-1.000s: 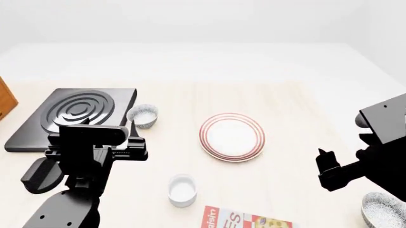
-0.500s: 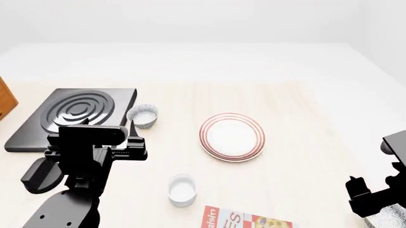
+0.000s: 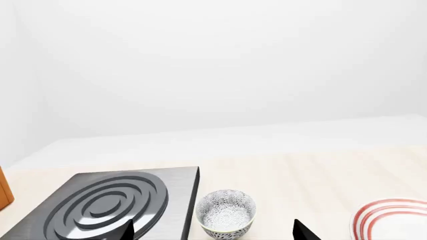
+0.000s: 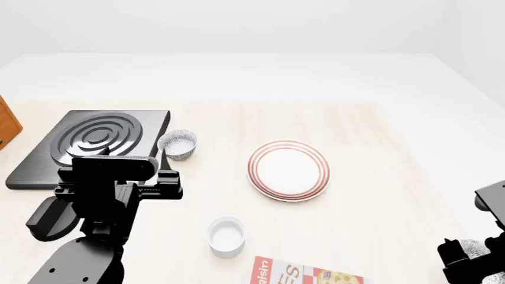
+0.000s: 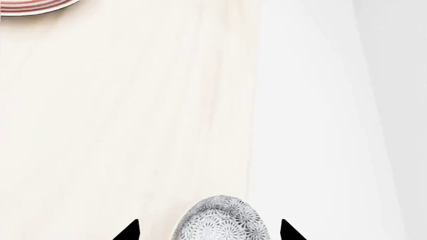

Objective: Pick the akita bowl next to the cookies box and place it on the plate.

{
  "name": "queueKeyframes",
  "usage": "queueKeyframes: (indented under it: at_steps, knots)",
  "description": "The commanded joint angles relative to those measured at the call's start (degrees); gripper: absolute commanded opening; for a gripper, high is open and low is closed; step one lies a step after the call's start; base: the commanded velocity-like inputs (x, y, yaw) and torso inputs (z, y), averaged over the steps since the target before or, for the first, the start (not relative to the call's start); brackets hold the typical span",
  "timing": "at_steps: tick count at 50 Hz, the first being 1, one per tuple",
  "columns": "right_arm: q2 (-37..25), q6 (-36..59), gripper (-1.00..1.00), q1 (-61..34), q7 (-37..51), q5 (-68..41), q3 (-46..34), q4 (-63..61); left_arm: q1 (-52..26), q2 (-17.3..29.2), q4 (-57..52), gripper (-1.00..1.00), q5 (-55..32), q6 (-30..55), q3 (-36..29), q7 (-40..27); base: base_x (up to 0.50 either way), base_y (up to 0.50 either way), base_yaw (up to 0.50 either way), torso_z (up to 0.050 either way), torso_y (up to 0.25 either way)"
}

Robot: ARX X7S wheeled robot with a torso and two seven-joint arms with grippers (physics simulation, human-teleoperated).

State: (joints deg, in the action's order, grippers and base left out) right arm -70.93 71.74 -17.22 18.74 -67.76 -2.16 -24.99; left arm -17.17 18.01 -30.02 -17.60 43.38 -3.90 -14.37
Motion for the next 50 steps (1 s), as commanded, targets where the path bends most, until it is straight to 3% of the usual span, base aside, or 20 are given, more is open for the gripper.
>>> queueKeyframes:
  at_steps: [1,20,50]
  knots:
    - [-0.43,-1.28,1.00,2.55,-0.82,1.15,-0.32,0.35,-0.07,0.10,0.23,1.00,-0.17,-0.24,-0.12,-0.16,0.00,0.00,0.00,0.000,0.000]
    - [2.15,-5.43,1.00,6.33,-4.15,7.15,-5.48,4.64,0.11,0.36,0.49,1.00,-0.37,-0.64,-0.37,-0.44,0.00,0.00,0.00,0.000,0.000]
    - [8.47,-9.32,1.00,4.32,-9.61,15.72,-14.28,17.35,0.42,0.87,0.23,1.00,-0.89,-0.80,-0.43,-0.98,0.00,0.00,0.00,0.000,0.000]
